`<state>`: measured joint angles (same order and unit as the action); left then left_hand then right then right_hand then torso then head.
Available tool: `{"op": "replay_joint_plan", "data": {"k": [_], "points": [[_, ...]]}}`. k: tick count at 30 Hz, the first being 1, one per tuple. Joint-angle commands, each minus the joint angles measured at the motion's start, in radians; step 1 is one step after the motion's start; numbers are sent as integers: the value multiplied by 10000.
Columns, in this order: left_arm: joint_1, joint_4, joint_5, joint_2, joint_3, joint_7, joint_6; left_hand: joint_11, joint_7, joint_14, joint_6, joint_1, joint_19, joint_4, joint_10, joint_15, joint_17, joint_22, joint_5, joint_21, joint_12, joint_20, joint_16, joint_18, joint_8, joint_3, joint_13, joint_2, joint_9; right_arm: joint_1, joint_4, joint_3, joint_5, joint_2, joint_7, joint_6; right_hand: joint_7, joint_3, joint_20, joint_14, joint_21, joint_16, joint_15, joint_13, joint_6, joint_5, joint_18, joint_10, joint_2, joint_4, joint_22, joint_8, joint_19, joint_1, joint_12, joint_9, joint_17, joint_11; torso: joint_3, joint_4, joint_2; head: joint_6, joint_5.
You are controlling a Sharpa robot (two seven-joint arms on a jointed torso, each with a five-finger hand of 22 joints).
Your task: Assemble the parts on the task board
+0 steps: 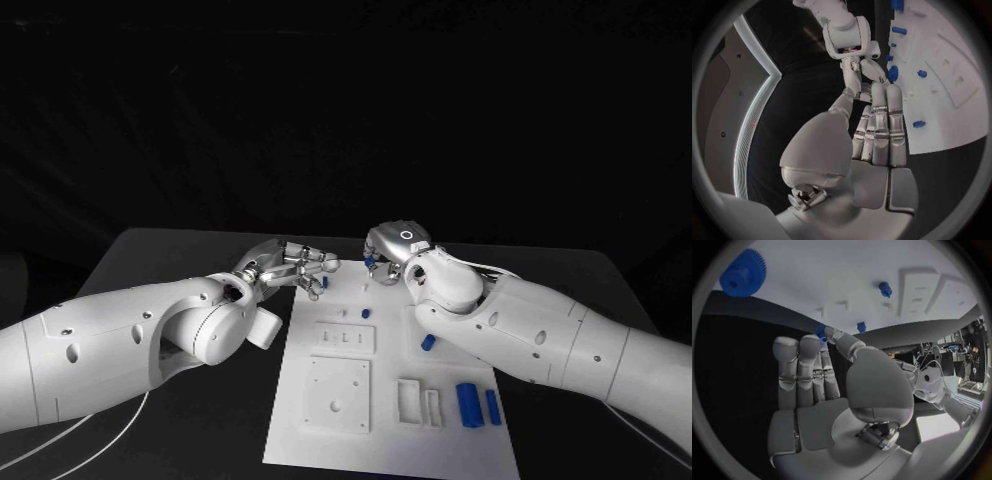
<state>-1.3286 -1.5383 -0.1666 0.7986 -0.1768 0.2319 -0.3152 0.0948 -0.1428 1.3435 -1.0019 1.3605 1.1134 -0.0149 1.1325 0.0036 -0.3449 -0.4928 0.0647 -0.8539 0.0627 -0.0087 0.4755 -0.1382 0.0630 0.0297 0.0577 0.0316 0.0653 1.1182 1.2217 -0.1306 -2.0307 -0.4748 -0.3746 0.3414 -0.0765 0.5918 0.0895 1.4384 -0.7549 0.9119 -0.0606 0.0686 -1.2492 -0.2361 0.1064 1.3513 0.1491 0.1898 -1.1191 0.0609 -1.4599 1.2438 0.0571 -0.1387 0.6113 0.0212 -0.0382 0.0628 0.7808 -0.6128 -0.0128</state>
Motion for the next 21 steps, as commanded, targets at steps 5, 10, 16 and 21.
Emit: {"op": "replay_joint_plan", "data": {"k": [5, 10, 16, 21], "points": [[-29, -55, -31, 3, 23, 52, 143, 18, 9, 11, 73, 22, 91, -5, -45, 33, -13, 14, 33, -24, -40, -10, -50, -65, -3, 8, 12, 1, -1, -1, -20, 33, -348, 27, 90, -365, 4, 24, 4, -14, 115, -32, -51, 5, -41, 67, 11, 69, 70, -57, -81, 32, -130, 13, 28, 14, 1, -30, -67, 41, 70, -19, 3], [-31, -37, -31, -2, 25, 56, 131, 18, 9, 11, 73, 22, 91, -5, -45, 33, -13, 14, 33, -24, -40, -10, -50, -65, -3, 8, 12, 1, -1, -3, -15, 49, -352, 12, 103, -488, 2, 21, 3, -13, 147, -32, -49, 5, -39, -9, 5, 64, 75, -51, -141, 33, -150, 12, 28, 19, 2, -26, -72, 26, 70, -56, 23], [-33, -29, -31, 7, 24, 49, 125, 18, 9, 11, 73, 22, 91, -5, -45, 33, -13, 14, 33, -24, -40, -10, -50, -65, -3, 8, 12, 1, -1, -9, -42, 62, -350, -30, 92, -602, -4, 85, -4, -18, 221, -40, -39, 8, -27, -133, 1, 64, 80, -12, -224, 33, -164, 4, 28, 25, 3, -19, -56, 3, 71, -83, 64], [-34, -27, -31, 7, 24, 46, 128, 18, 9, 11, 73, 22, 91, -5, -45, 33, -13, 14, 33, -24, -40, -10, -50, -65, -3, 8, 12, 1, -1, -19, -109, 69, -311, -22, 103, -618, -4, 92, -4, -21, 265, -47, -41, 7, -24, -119, 4, 63, 79, -2, -254, 32, -168, -10, 27, 25, 1, -19, -61, 15, 77, -94, 56]]}}
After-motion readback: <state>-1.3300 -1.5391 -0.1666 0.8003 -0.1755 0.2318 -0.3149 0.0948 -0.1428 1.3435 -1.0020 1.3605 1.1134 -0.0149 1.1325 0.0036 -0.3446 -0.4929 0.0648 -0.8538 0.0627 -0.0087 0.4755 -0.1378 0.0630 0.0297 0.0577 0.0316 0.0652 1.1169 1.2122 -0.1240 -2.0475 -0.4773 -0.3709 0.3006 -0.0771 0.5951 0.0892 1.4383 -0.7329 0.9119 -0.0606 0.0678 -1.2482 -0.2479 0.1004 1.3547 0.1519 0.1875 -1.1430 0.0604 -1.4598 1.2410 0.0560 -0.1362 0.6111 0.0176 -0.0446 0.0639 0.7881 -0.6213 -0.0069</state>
